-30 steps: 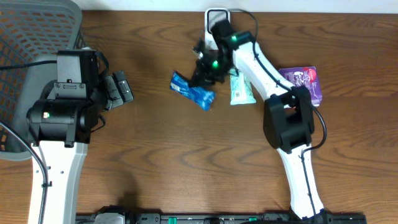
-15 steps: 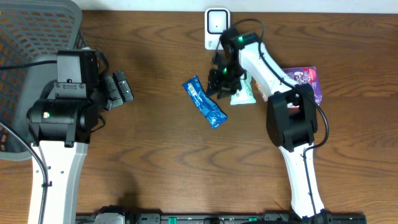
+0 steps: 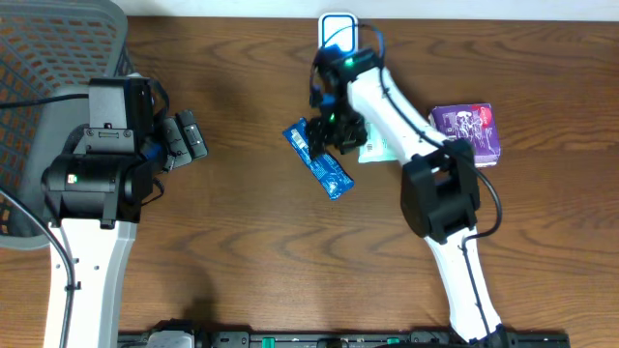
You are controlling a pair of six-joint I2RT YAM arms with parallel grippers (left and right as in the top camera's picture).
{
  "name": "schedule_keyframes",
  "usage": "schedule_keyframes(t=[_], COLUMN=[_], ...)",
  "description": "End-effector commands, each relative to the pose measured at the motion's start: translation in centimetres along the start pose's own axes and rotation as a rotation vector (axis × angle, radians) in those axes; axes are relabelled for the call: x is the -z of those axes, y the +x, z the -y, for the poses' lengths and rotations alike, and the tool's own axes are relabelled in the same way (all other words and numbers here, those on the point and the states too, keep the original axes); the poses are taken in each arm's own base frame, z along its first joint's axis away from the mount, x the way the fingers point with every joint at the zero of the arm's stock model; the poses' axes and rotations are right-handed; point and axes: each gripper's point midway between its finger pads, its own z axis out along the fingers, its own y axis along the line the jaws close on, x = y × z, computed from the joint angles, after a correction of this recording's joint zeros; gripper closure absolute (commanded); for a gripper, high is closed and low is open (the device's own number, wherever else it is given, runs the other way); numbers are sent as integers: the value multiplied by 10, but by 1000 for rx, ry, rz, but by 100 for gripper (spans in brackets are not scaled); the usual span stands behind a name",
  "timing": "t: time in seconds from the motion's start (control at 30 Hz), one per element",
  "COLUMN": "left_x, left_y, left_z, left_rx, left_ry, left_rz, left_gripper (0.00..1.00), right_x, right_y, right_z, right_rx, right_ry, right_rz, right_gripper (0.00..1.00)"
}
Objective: Scan the item barcode
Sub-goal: 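Lower the Oreo pack upright left of the tissue pack and release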
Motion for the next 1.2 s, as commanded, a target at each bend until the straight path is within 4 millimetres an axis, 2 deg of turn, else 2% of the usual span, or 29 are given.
schedule_keyframes(t=[0.0, 0.03, 0.1, 0.23, 0.37, 0.57, 0.67, 0.73, 0.83, 1.0, 1.17], left_x=[1, 1, 1, 1, 1, 1, 1, 1, 1, 1, 1], left_y=[-3, -3, -3, -3, -3, -3, -3, -3, -3, -3, -3], left_z=[-2, -2, -2, -2, -2, -2, -2, -2, -2, -2, -2], left_rx=[-10, -10, -10, -10, -10, -10, -10, -10, -10, -10, -10], left_ry=[-9, -9, -9, -9, -9, -9, -9, -9, -9, -9, -9], left_rz=[6, 6, 6, 6, 6, 6, 6, 6, 6, 6, 6], left_gripper=[2, 2, 2, 2, 2, 2, 2, 2, 2, 2, 2], right_x=[-13, -16, -27, -35, -33, -31, -30, -31, -31, -29, -20], right_y=[2, 2, 0, -8, -26, -42, -43, -41, -39, -43, -48], right_z=[8, 9, 11, 3, -4, -8, -8, -5, 2, 5, 27], right_rx=[45, 45, 39, -29, -162, -385, -481, -542, -634, -680, -757], right_ry=[66, 66, 46, -40, -86, -128, -138, -127, -91, -91, -13], right_rz=[5, 8, 18, 50, 114, 167, 165, 158, 158, 178, 243], right_gripper=[29, 30, 42, 75, 86, 93, 93, 99, 98, 96, 92])
